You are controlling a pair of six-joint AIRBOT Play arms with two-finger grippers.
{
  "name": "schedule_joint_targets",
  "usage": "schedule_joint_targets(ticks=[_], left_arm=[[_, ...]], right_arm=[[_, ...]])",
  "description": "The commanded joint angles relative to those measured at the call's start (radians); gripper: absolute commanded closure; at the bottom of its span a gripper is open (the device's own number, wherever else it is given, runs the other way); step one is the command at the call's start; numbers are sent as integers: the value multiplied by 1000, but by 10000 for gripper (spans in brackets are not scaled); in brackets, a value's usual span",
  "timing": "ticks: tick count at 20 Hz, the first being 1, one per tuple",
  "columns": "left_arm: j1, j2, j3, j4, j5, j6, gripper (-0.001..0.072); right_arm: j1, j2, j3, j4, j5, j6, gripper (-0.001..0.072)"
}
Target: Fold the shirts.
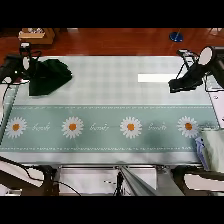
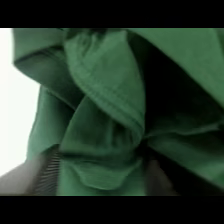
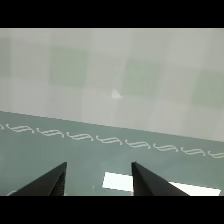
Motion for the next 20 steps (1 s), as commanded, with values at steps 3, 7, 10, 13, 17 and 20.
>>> schedule_joint_targets(ticks=[3,7,10,13,17,20], left_arm=[[1,-22,18,1,-20,2,683],[-39,95,168,0,-65,1,683],[-111,249,301,-64,-72,-18,683],[-224,419,381,-67,-71,-17,683],[-422,646,404,-67,-31,-17,683],[-570,762,404,-67,-19,-17,683]], right_arm=[[0,0,1,11,17,0,256],[0,39,1,-3,60,-22,392],[0,131,1,-38,62,-26,392],[0,261,1,-41,66,-26,392],[0,435,1,-42,58,-26,391],[0,534,1,-42,60,-26,390]])
